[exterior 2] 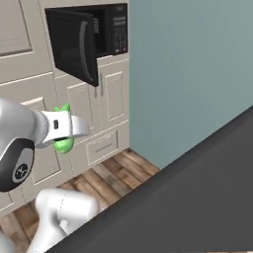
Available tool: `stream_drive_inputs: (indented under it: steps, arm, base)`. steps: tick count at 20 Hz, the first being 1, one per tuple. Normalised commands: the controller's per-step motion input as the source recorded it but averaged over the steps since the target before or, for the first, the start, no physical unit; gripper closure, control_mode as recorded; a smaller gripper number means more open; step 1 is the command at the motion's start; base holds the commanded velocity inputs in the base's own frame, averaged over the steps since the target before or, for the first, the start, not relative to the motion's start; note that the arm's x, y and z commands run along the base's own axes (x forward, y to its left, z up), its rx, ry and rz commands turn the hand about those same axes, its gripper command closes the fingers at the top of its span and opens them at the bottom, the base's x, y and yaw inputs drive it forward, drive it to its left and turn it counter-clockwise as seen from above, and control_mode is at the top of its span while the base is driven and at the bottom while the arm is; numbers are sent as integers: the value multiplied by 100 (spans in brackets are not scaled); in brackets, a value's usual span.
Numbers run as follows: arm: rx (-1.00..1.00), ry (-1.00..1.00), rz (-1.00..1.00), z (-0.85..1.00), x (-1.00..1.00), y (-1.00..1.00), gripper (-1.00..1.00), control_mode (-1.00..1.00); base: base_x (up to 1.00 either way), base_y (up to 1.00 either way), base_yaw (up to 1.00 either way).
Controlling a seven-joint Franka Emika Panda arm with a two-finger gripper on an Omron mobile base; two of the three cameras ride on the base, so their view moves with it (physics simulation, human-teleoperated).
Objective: Pick the corn from the counter and place it in the microwave. Then turn on the microwave.
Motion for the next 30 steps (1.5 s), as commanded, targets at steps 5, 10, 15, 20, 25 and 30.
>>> stream_drive_inputs:
  steps: [5, 10, 15, 20, 25, 30]
  arm:
    - [0, 0, 0, 0, 0, 0, 100, 100]
    - [0, 0, 0, 0, 0, 0, 100, 100]
    - [0, 0, 0, 0, 0, 0, 100, 100]
    - [0, 0, 0, 0, 0, 0, 100, 100]
    - [0, 0, 0, 0, 0, 0, 100, 100]
    - [0, 0, 0, 0, 0, 0, 100, 100]
  base:
    - [18, -28, -21]
    - [35, -24, -20]
    - [47, -25, -20]
    - [49, -19, -19]
    - [52, -9, -17]
    - [51, 0, -14]
